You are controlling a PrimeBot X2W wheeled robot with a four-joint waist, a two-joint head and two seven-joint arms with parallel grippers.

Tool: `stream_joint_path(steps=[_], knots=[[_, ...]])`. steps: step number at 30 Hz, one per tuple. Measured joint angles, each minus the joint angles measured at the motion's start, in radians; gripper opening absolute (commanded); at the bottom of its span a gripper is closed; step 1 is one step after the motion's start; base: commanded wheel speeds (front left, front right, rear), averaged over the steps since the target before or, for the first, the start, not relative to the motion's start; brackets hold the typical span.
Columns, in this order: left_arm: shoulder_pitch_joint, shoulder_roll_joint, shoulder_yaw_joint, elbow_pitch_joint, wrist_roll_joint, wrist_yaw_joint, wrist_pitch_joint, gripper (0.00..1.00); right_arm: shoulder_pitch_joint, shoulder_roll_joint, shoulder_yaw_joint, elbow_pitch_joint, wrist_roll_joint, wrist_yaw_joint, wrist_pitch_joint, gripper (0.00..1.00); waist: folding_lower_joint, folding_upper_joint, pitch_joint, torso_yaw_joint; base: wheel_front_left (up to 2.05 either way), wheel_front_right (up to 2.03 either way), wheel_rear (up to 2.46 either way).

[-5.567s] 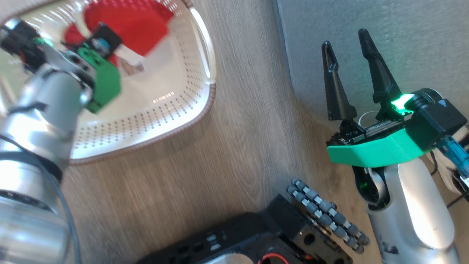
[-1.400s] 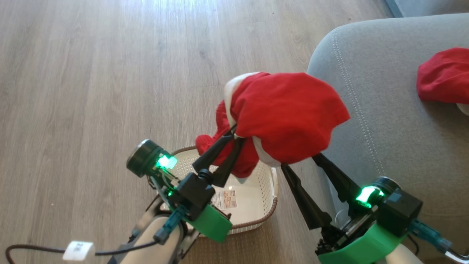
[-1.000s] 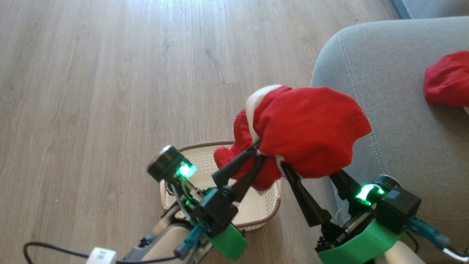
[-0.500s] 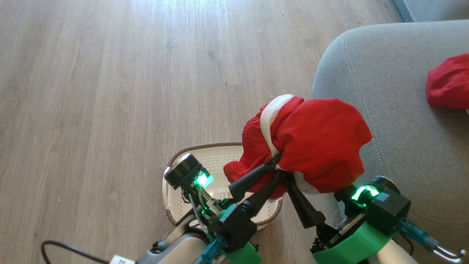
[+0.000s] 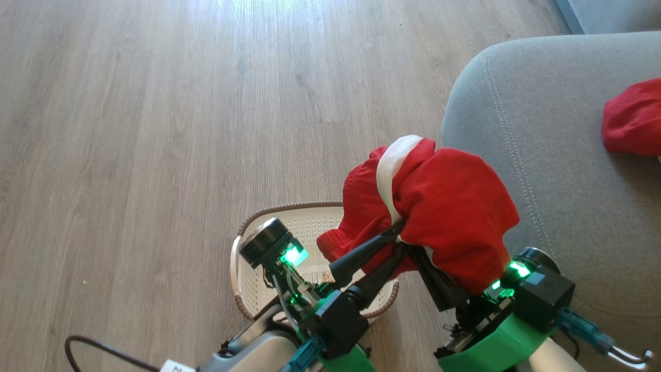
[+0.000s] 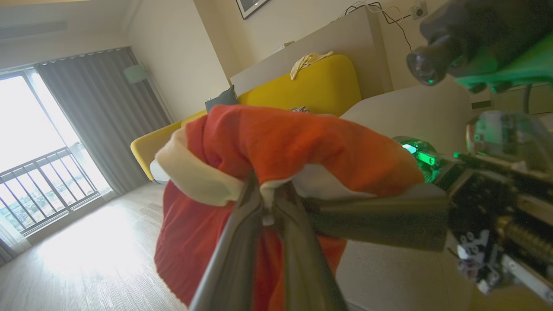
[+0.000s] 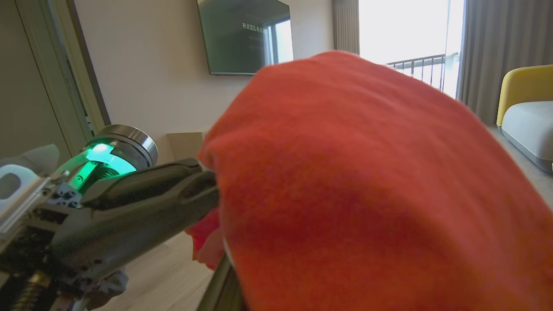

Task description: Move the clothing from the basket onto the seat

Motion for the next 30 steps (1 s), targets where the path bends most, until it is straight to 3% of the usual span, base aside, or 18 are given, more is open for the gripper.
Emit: stream_joint_path(steps=[8,9,10,11,12,13,18,30], knots=[[0.0,0.001,0.005,0.0,-0.007,0.013,-0.001,0.0,0.0,0.008,-0.017,0.0,-0.01,0.0,0.001,0.0,0.0,0.0,-0.001,-0.001,0.0,0.0,0.0],[0.0,0.001,0.006,0.001,-0.009,0.015,-0.001,0.12,0.0,0.01,-0.02,0.0,-0.013,0.0,0.001,0.0,0.0,0.0,-0.002,-0.001,0.0,0.0,0.0],[0.0,0.001,0.006,0.001,-0.009,0.015,-0.001,0.47,0.0,0.01,-0.02,0.0,-0.013,0.0,0.001,0.0,0.0,0.0,-0.002,-0.001,0.0,0.0,0.0],[0.0,0.001,0.008,0.001,-0.011,0.016,-0.001,0.47,0.0,0.012,-0.024,-0.001,-0.02,0.0,0.001,0.0,0.0,0.0,-0.002,-0.001,0.0,0.0,0.0],[0.0,0.001,0.011,0.004,-0.013,0.017,-0.001,0.92,0.0,0.014,-0.034,-0.003,-0.023,0.0,0.001,0.0,0.0,0.0,-0.002,-0.001,0.0,0.0,0.0],[0.0,0.0,0.016,0.008,-0.013,0.02,-0.001,1.0,0.0,0.014,-0.045,-0.007,-0.027,0.0,0.001,0.0,0.0,0.0,-0.002,-0.001,0.0,0.0,0.0],[0.0,0.0,0.036,0.018,-0.013,0.044,-0.001,1.0,-0.001,0.021,-0.081,-0.012,-0.063,0.0,0.001,0.0,0.0,0.0,-0.003,-0.001,0.0,0.0,0.0],[0.008,0.002,0.058,0.072,-0.028,0.042,-0.001,1.0,-0.002,0.026,-0.223,-0.003,-0.15,0.0,0.001,0.0,0.0,0.0,-0.006,0.005,0.0,0.0,0.0]])
